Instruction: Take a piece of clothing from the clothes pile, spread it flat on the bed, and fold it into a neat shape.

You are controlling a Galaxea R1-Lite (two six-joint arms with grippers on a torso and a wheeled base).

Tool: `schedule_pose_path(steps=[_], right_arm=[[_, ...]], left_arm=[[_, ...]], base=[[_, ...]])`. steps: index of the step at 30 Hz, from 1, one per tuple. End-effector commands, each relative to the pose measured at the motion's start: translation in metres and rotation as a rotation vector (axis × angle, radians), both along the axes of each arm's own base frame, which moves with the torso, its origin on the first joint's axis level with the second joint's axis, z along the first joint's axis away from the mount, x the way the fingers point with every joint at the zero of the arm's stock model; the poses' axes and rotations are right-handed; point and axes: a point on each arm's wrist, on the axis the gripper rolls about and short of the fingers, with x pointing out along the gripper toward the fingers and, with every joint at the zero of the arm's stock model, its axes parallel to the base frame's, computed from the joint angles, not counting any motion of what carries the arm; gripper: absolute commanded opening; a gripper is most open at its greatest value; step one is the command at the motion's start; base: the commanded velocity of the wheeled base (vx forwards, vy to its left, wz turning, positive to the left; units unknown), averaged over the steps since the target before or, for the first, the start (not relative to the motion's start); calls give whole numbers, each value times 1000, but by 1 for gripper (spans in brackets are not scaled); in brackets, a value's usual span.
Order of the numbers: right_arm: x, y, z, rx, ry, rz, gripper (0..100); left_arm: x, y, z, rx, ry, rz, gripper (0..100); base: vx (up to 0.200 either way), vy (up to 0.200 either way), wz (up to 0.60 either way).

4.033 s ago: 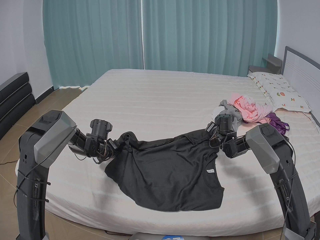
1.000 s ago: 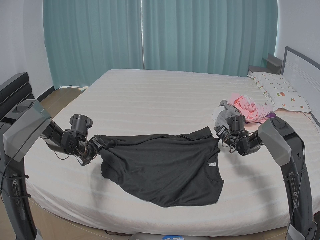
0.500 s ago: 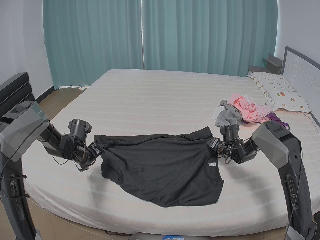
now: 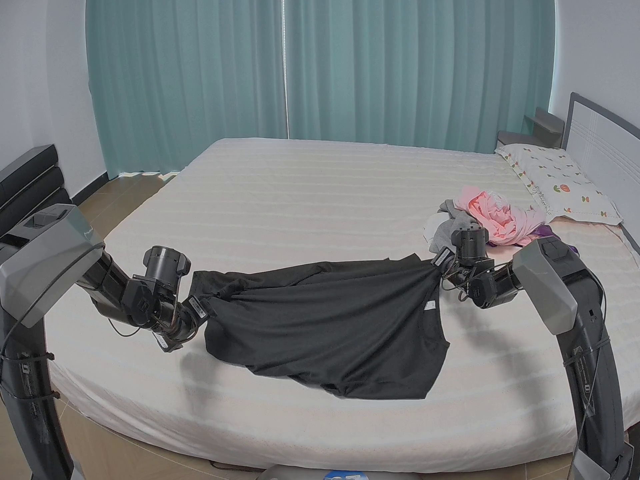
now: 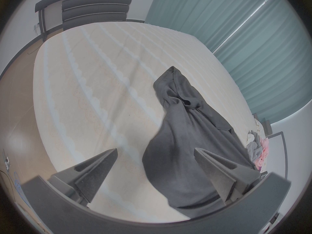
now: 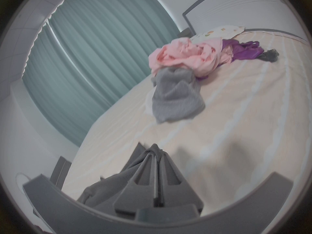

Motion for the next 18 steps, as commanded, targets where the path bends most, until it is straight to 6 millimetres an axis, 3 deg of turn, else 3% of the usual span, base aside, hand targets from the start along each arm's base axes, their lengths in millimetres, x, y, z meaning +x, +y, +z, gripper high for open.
schedule_pose_path(steps=[1, 6, 17, 18], right_arm=[[10, -14, -3, 3, -33, -48, 0], [17, -18, -5, -16, -59, -100, 0], [9, -12, -11, -21, -20, -84, 0], [7, -12, -10, -21, -17, -83, 100]], left_arm=[[-7, -9, -8, -6, 33, -34, 100], [-7, -16, -16, -10, 54, -58, 100], [6, -27, -25, -13, 17, -76, 100], [7, -28, -24, -12, 11, -77, 100]], base=[[0, 0, 0], [0, 0, 0], [0, 0, 0], [0, 0, 0]])
